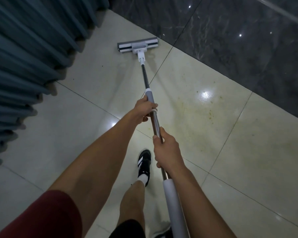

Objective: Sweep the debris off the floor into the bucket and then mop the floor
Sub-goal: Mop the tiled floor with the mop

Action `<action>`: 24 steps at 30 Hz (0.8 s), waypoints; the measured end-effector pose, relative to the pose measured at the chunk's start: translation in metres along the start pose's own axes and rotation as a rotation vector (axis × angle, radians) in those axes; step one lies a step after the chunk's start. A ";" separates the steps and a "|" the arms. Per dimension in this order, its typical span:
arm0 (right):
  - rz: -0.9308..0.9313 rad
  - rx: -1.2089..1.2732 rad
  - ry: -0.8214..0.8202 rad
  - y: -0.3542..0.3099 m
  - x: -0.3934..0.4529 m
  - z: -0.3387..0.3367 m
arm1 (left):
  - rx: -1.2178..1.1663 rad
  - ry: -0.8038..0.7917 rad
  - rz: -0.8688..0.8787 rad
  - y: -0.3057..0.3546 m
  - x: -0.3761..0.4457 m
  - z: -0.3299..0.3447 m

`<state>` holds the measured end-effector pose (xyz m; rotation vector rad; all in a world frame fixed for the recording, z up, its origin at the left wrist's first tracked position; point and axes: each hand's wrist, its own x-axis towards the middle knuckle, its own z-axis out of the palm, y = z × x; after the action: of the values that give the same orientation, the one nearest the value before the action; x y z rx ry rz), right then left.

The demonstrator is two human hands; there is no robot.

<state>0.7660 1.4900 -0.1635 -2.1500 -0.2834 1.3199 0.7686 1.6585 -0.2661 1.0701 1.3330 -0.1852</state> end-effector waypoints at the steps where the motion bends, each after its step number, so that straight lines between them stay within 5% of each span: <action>1: -0.020 -0.027 -0.004 0.009 -0.012 -0.001 | -0.004 0.000 0.000 -0.011 -0.011 0.004; 24: -0.110 -0.220 -0.153 0.300 -0.293 -0.061 | -0.369 0.092 -0.079 -0.317 -0.261 0.175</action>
<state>0.6405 1.0903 -0.1025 -2.1776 -0.6254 1.4486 0.6018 1.2452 -0.2341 0.7216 1.4268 0.0530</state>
